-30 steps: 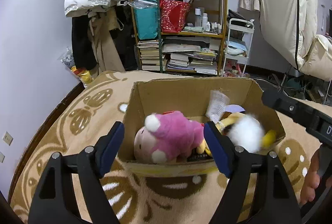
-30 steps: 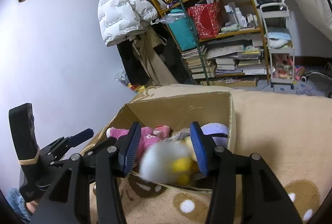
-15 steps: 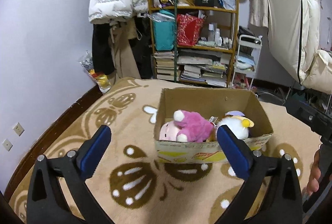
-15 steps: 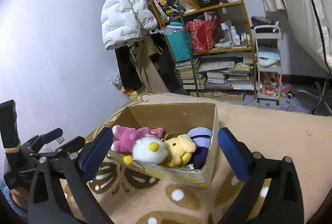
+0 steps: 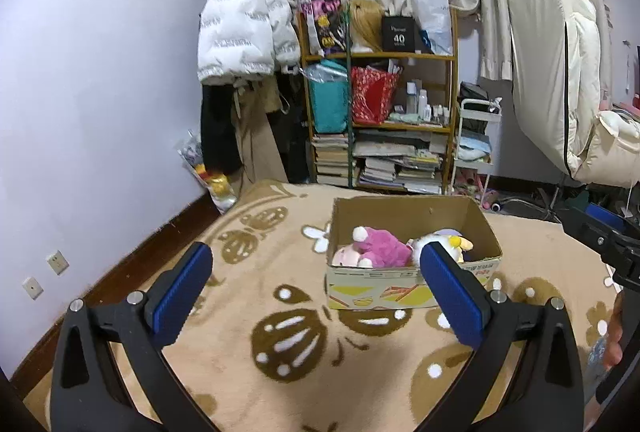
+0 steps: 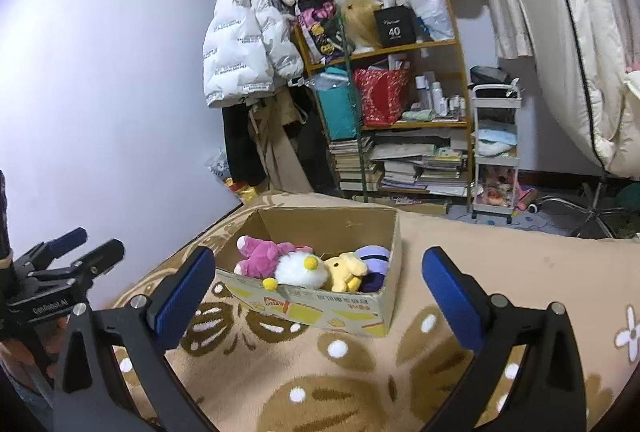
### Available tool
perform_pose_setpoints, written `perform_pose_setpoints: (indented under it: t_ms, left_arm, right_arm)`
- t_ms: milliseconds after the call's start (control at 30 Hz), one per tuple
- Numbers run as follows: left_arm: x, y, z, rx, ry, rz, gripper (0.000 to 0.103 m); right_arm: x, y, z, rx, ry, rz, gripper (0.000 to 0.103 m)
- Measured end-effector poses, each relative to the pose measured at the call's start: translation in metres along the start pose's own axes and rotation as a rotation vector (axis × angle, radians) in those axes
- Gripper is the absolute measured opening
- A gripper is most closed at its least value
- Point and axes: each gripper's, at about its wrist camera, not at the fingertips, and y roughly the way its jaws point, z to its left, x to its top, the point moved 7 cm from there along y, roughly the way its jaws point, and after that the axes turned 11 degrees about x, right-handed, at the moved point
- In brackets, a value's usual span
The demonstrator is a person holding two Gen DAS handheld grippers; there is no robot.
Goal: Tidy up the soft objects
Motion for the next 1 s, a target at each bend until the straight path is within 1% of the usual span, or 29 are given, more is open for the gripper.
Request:
perform_pose_setpoints:
  t_ms: [133,267,433,533,700,1000]
  left_arm:
    - [-0.002,-0.019,0.012,0.015,-0.007,-0.029,0.102]
    - [-0.006,-0.032,0.018,0.029,0.009,-0.042,0.102]
    - [-0.012,-0.038,0.023,0.023,0.009,-0.032,0.102]
    - [-0.017,-0.039,0.023,0.019,0.018,-0.018,0.102]
    - [-0.023,-0.037,0.022,0.018,0.024,-0.002,0.102]
    - [-0.033,-0.024,0.021,0.014,0.040,0.039,0.102]
  right_arm:
    - [-0.004,-0.021,0.000,-0.021,-0.005,-0.005,0.103]
    - [-0.008,-0.037,0.001,-0.035,-0.007,-0.016,0.103]
    - [-0.018,-0.048,0.006,-0.044,-0.020,0.008,0.103]
    - [-0.025,-0.048,0.010,-0.046,-0.032,0.031,0.103]
    - [-0.028,-0.045,0.014,-0.052,-0.062,0.042,0.103]
    - [-0.033,-0.037,0.009,-0.053,-0.042,0.066,0.103]
